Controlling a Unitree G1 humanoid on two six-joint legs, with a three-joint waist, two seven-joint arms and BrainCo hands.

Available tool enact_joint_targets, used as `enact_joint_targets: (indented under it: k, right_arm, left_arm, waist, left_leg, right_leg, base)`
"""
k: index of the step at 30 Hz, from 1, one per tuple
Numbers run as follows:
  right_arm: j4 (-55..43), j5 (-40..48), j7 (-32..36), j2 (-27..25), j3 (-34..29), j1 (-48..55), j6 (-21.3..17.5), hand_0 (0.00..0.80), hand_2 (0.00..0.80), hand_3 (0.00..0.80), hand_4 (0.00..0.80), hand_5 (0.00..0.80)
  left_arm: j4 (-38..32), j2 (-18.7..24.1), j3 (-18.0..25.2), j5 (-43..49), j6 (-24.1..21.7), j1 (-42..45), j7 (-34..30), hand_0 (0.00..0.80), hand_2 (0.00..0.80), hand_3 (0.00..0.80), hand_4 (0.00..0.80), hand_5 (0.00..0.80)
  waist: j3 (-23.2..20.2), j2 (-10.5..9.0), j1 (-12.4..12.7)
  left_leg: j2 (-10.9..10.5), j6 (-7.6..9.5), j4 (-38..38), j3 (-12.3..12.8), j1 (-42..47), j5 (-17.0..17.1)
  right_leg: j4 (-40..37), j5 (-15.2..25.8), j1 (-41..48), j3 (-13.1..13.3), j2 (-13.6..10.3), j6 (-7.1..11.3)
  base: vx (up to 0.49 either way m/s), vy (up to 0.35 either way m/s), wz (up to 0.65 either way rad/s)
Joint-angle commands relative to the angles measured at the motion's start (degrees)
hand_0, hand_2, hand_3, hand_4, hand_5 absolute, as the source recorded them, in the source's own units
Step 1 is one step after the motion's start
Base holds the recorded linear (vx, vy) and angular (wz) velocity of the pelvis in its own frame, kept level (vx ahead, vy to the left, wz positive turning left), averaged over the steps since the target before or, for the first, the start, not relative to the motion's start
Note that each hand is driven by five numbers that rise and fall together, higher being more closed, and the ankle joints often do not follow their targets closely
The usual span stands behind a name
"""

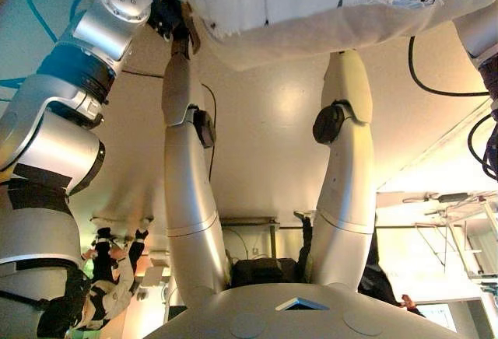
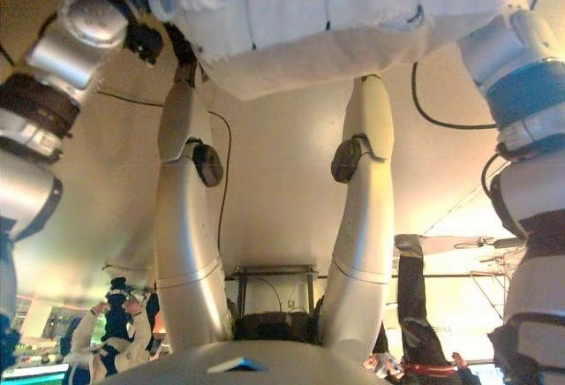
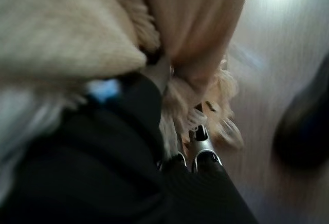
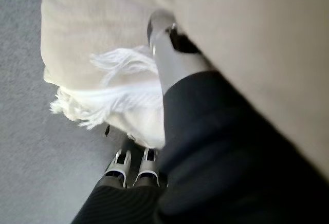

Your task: Pick up the cushion and take it to the sofa

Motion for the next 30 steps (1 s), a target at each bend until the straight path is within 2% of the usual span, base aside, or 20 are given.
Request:
enact_joint_targets:
  k: [1, 4, 8, 11, 16, 20, 22, 24, 26, 29, 30]
  right_arm:
    - [-16.38, 2.91, 1.74, 5.62, 2.21, 1.34, -8.56, 0.800, 0.800, 0.800, 0.800, 0.800]
    - [-21.21, 1.92, 1.50, 4.14, -0.98, 7.07, -8.18, 0.800, 0.800, 0.800, 0.800, 0.800]
    - [-24.90, 0.99, 1.64, 3.87, -5.74, 15.83, -7.75, 0.800, 0.800, 0.800, 0.800, 0.800]
    - [-26.70, 1.62, -0.40, 3.63, -8.59, 22.81, -7.84, 0.800, 0.800, 0.800, 0.800, 0.800]
    - [-28.21, 2.72, -4.31, 5.56, -13.46, 34.64, -7.20, 0.800, 0.800, 0.800, 0.800, 0.800]
    - [-30.23, 2.55, -3.85, 7.30, -17.87, 45.46, -5.99, 0.800, 0.800, 0.800, 0.800, 0.800]
    - [-31.80, 3.26, -3.01, 8.43, -20.79, 52.55, -5.59, 0.800, 0.800, 0.800, 0.800, 0.800]
    - [-32.52, 3.71, -2.39, 9.09, -23.11, 57.43, -6.20, 0.800, 0.800, 0.800, 0.800, 0.800]
    - [-34.62, 5.44, -1.40, 10.63, -26.04, 64.72, -7.32, 0.800, 0.800, 0.800, 0.800, 0.800]
    - [-37.45, 5.07, -1.31, 13.55, -28.45, 70.51, -9.88, 0.800, 0.800, 0.800, 0.800, 0.800]
    - [-39.53, 4.76, -0.47, 14.66, -29.25, 72.51, -8.97, 0.800, 0.800, 0.800, 0.800, 0.800]
  left_arm:
    - [-16.06, -7.37, 1.67, -9.82, -8.69, 4.09, -11.76, 0.800, 0.800, 0.800, 0.800, 0.800]
    - [-21.23, -6.69, 4.77, -12.93, -10.57, 11.45, -10.84, 0.800, 0.800, 0.800, 0.800, 0.800]
    - [-25.13, -8.23, 9.46, -14.27, -13.67, 22.82, -10.57, 0.800, 0.800, 0.800, 0.800, 0.800]
    - [-27.82, -9.44, 10.92, -14.73, -15.42, 30.29, -10.07, 0.800, 0.800, 0.800, 0.800, 0.800]
    - [-30.78, -12.81, 12.45, -15.78, -17.62, 40.72, -8.91, 0.800, 0.800, 0.800, 0.800, 0.800]
    - [-33.70, -14.27, 14.59, -17.35, -17.76, 49.70, -8.93, 0.800, 0.800, 0.800, 0.800, 0.800]
    - [-35.25, -13.59, 16.47, -17.72, -17.08, 54.62, -10.03, 0.800, 0.800, 0.800, 0.800, 0.800]
    - [-35.83, -12.94, 18.11, -18.79, -17.13, 57.67, -11.11, 0.800, 0.800, 0.800, 0.800, 0.800]
    - [-37.62, -12.53, 21.52, -20.69, -15.94, 62.25, -12.48, 0.800, 0.800, 0.800, 0.800, 0.800]
    - [-40.42, -12.22, 24.42, -20.91, -17.98, 65.88, -11.49, 0.800, 0.800, 0.800, 0.800, 0.800]
    - [-41.78, -12.60, 25.54, -20.44, -17.15, 66.86, -10.72, 0.800, 0.800, 0.800, 0.800, 0.800]
  waist:
    - [0.47, 2.97, -1.63]
    - [0.47, 2.74, -1.00]
    - [0.47, 2.21, 0.01]
    - [0.47, 1.96, 0.62]
    - [0.47, 1.07, 1.70]
    - [0.47, 0.22, 2.05]
    - [0.47, -0.32, 2.35]
    - [0.36, -0.71, 2.52]
    - [-3.01, -1.39, 2.44]
    - [-6.39, -1.83, 1.41]
    - [-8.49, -1.86, 0.81]
  left_leg:
    - [2.83, -0.80, 1.57, -3.24, -0.81, -4.29]
    - [2.64, -0.88, 0.18, -3.70, 2.18, -3.78]
    - [2.45, -1.08, -2.36, -4.30, 9.43, -2.71]
    - [2.42, -1.11, -3.23, -4.04, 15.58, -2.10]
    - [2.08, -0.98, -6.69, -1.41, 31.12, -1.49]
    - [1.17, -0.17, -8.61, 0.68, 44.89, -3.25]
    - [0.92, 0.42, -9.53, 1.60, 52.53, -4.58]
    - [1.02, 0.88, -10.16, 2.34, 57.67, -5.61]
    - [1.35, 1.67, -12.50, 3.02, 63.23, -6.40]
    - [1.68, 2.20, -15.82, 2.58, 68.11, -6.72]
    - [1.55, 2.38, -17.82, 1.97, 71.02, -6.51]
  right_leg:
    - [-1.08, -3.20, 1.07, 5.57, -2.15, 6.88]
    - [-1.96, -3.59, 4.48, 5.08, -2.06, 6.87]
    - [-3.67, -3.95, 12.34, 3.88, -1.89, 6.70]
    - [-4.02, -4.01, 18.59, 3.01, -2.11, 6.56]
    - [-6.36, -3.41, 33.72, -1.13, -3.79, 7.13]
    - [-8.12, -4.03, 47.17, -3.35, -4.03, 7.38]
    - [-8.93, -4.77, 54.64, -4.06, -4.04, 7.60]
    - [-9.53, -5.29, 59.74, -4.30, -4.14, 7.75]
    - [-11.02, -5.95, 65.43, -4.15, -3.92, 7.67]
    - [-13.19, -7.00, 70.24, -2.22, -2.15, 7.17]
    - [-14.54, -7.63, 73.09, -0.67, -0.58, 6.79]
  base:
    - [0.000, 0.000, 0.00]
    - [0.000, 0.000, 0.00]
    - [0.000, 0.000, 0.00]
    - [0.000, 0.000, 0.00]
    - [-0.015, -0.015, 0.04]
    - [0.025, 0.077, 0.09]
    - [0.096, 0.077, 0.00]
    - [0.105, 0.025, -0.07]
    - [0.168, -0.013, 0.09]
    - [0.090, -0.046, 0.08]
    - [0.064, -0.047, 0.08]
